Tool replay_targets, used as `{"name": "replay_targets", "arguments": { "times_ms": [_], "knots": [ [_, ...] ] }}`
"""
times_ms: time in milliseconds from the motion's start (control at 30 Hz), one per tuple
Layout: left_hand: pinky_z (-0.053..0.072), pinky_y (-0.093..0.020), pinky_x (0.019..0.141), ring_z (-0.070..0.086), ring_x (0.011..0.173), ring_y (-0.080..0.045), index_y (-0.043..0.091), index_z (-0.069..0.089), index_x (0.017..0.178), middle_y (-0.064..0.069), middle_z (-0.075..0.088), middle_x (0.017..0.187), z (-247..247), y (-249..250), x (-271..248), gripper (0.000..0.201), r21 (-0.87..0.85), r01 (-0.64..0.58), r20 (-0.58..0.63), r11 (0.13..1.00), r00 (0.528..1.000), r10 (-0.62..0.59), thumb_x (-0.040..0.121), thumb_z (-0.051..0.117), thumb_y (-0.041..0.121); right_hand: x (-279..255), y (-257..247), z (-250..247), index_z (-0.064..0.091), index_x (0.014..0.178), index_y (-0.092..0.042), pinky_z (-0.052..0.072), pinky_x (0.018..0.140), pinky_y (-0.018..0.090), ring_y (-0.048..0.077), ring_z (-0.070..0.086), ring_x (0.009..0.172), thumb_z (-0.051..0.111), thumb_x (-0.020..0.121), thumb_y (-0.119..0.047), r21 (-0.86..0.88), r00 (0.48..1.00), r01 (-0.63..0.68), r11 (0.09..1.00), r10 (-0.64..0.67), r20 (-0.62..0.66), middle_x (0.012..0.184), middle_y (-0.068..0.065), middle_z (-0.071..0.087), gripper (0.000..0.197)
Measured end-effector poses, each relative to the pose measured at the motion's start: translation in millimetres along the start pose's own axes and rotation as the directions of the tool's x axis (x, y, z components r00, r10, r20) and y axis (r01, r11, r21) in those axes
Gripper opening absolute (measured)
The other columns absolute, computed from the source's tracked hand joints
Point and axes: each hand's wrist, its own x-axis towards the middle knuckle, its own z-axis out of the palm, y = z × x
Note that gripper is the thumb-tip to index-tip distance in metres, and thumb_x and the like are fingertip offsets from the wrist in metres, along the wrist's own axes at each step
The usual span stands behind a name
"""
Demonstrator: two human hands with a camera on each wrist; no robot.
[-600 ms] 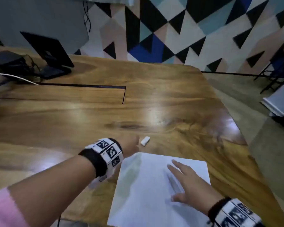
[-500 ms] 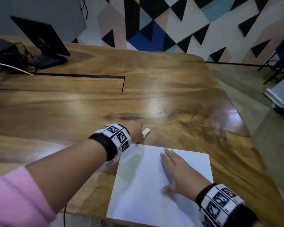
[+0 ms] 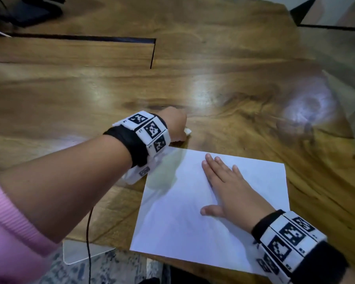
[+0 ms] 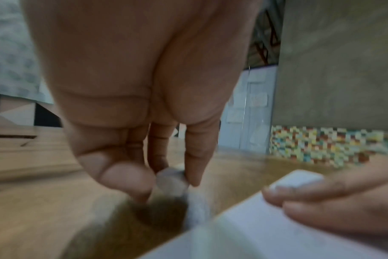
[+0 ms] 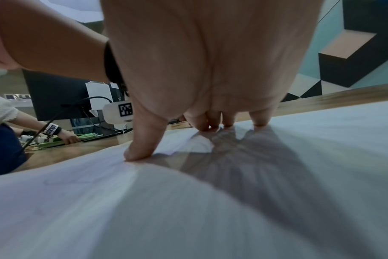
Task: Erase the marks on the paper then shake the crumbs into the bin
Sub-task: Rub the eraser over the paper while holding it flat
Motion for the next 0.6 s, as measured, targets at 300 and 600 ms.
{"name": "replay_targets", "arguments": {
  "times_ms": [300,600],
  "knots": [
    [0.038,-0.020,0.043,0.050,0.037,-0.010,0.012,0.058,0.069,-0.001,0.060,0.050,29,-40,-63,0.025,-0.560,0.072,0.043,0.825,0.997,-0.058,0.062,0.081,0.018,-12,-3,2,-0.026,0.140,-0.021,-0.016,0.112,0.028,0.001,-0.033,0.130,0.052,0.080,-0.059,0.047,1.000,-0.011,0.999,0.012,-0.005,0.139,-0.014,-0.040,0.105],
    [0.034,-0.016,0.040,0.046,0.047,-0.009,0.018,0.057,0.063,0.005,0.055,0.053,78,-30,-84,0.025,-0.665,0.149,-0.044,0.732,0.971,-0.237,0.059,0.082,0.013,-8,-14,-9,0.021,0.145,-0.025,0.019,0.108,0.032,0.015,0.019,0.133,0.068,0.071,-0.053,0.018,0.987,0.039,0.999,-0.036,-0.158,0.151,-0.005,0.022,0.092]
  ]
}}
